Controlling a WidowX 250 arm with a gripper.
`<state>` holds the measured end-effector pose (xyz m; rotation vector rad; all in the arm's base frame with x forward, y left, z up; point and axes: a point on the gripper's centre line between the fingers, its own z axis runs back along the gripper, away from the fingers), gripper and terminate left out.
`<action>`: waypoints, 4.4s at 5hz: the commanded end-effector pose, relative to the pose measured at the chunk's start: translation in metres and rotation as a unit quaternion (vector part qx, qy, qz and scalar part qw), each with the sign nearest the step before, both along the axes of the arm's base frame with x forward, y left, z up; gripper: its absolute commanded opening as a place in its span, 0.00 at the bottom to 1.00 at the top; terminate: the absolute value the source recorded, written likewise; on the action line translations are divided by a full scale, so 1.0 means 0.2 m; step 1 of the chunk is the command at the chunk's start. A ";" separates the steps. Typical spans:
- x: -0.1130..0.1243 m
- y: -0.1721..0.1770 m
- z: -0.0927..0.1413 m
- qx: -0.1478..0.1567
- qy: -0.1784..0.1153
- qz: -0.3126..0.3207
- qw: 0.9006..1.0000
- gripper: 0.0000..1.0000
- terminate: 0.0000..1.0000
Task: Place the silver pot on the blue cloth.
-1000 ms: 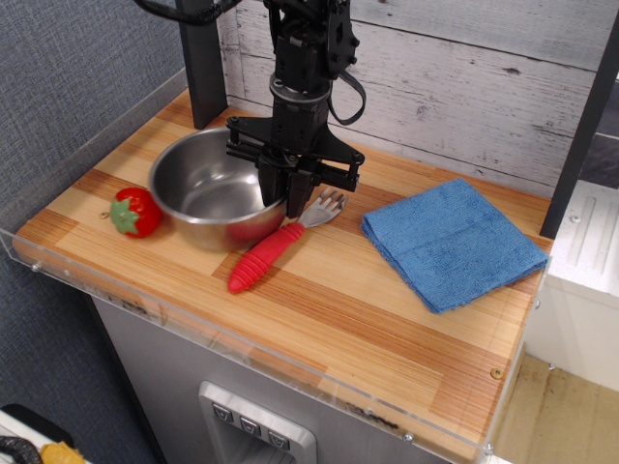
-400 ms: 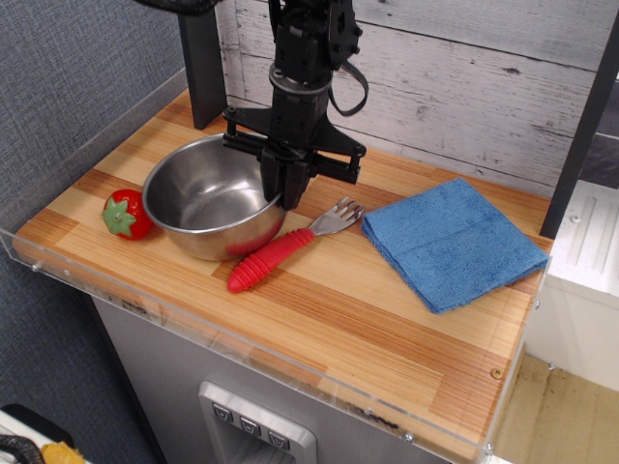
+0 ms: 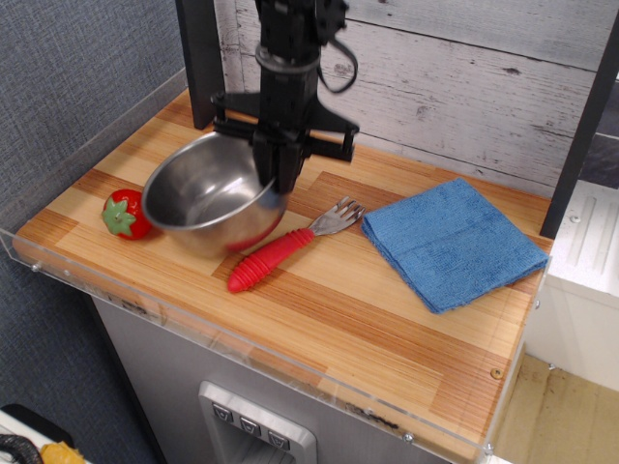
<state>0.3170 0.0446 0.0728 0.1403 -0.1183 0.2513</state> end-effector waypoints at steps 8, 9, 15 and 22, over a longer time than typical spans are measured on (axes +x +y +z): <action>-0.01 -0.56 0.52 -0.017 -0.123 -0.171 0.977 0.00 0.00; -0.04 -0.69 0.44 -0.021 -0.099 -0.208 0.973 0.00 0.00; -0.02 -0.74 -0.07 -0.055 -0.071 -0.220 0.971 0.00 0.00; 0.01 -0.67 0.23 -0.062 -0.117 -0.200 0.971 1.00 0.00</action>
